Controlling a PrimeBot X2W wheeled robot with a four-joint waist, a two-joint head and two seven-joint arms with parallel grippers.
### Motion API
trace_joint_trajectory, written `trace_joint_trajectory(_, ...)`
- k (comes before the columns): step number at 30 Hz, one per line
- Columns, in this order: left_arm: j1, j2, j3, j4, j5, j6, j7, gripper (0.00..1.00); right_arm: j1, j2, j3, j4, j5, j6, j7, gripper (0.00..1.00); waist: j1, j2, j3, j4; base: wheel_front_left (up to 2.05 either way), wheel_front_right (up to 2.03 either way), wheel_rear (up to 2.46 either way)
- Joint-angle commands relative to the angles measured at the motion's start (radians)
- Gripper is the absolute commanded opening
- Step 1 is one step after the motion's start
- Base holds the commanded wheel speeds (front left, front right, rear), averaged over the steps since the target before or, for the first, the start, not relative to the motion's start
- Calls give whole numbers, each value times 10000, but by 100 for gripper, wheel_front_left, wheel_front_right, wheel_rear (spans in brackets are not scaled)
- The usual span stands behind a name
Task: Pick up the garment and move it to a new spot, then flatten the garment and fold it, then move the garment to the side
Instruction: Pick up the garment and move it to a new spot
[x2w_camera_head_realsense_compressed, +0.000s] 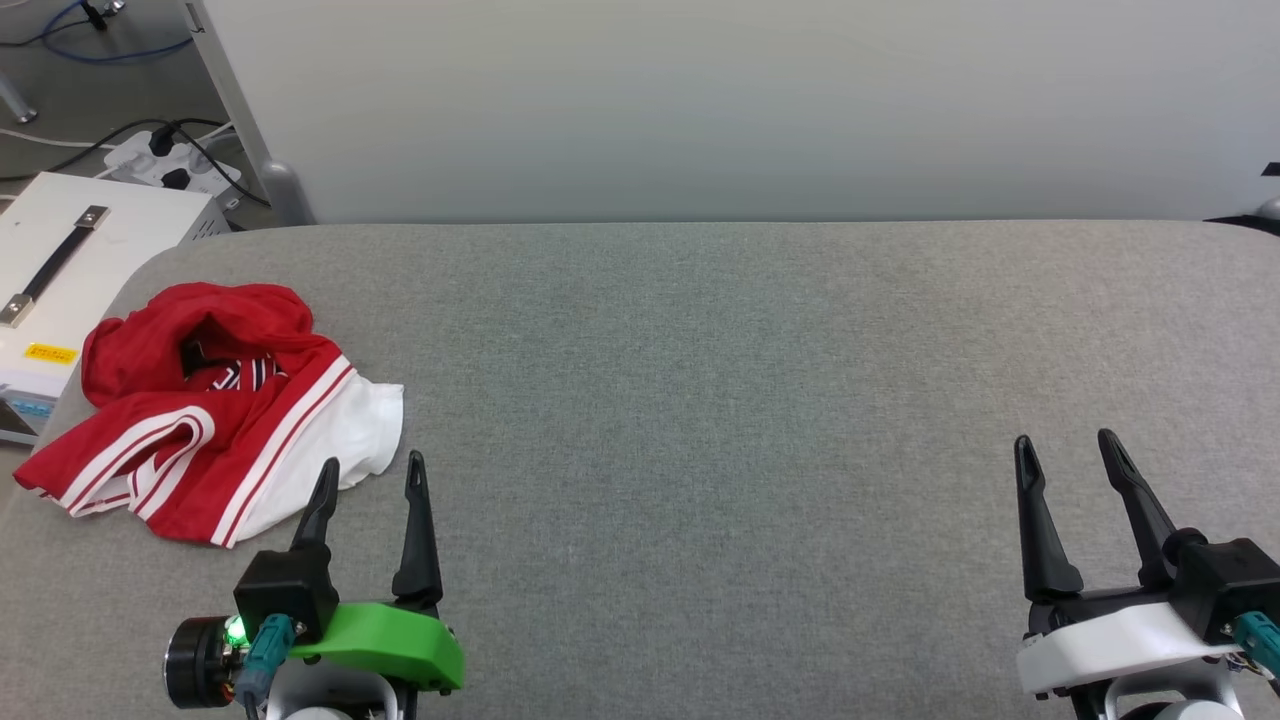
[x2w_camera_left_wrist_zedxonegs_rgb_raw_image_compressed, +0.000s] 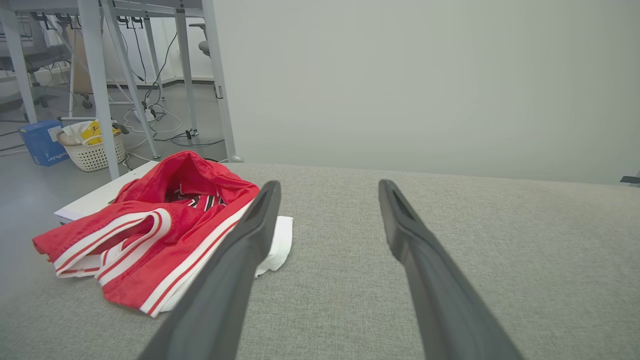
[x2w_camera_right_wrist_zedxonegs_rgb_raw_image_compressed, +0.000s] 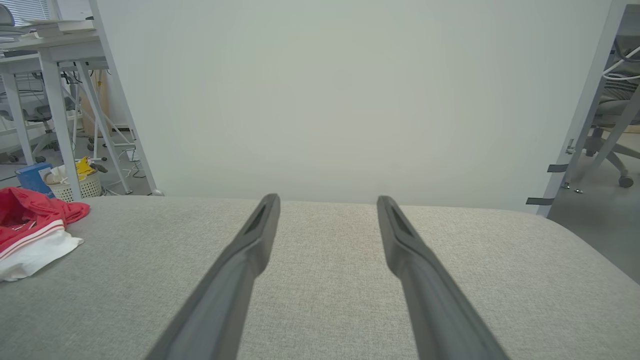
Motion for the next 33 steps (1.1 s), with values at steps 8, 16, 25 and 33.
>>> trace_joint_trajectory(8,61,-48,-8,38,-209,-92,-256,100,192,-11,-65,-137,202,-7,-251,100,0,-1,66,-3,0,0,0)
trace_joint_trajectory(16,42,-52,-35,121,-275,-103,-426,100,231,-12,-85,-153,294,-7,-419,100,0,-1,114,-8,0,0,0)
trace_joint_trajectory(25,60,-55,-76,194,-309,-95,-584,100,293,-12,-102,-147,369,-7,-575,100,0,-1,137,-5,0,0,0)
trace_joint_trajectory(33,23,-55,-92,312,-279,-94,-584,100,288,-12,-95,-64,345,-7,-575,100,0,-1,187,28,0,0,0)
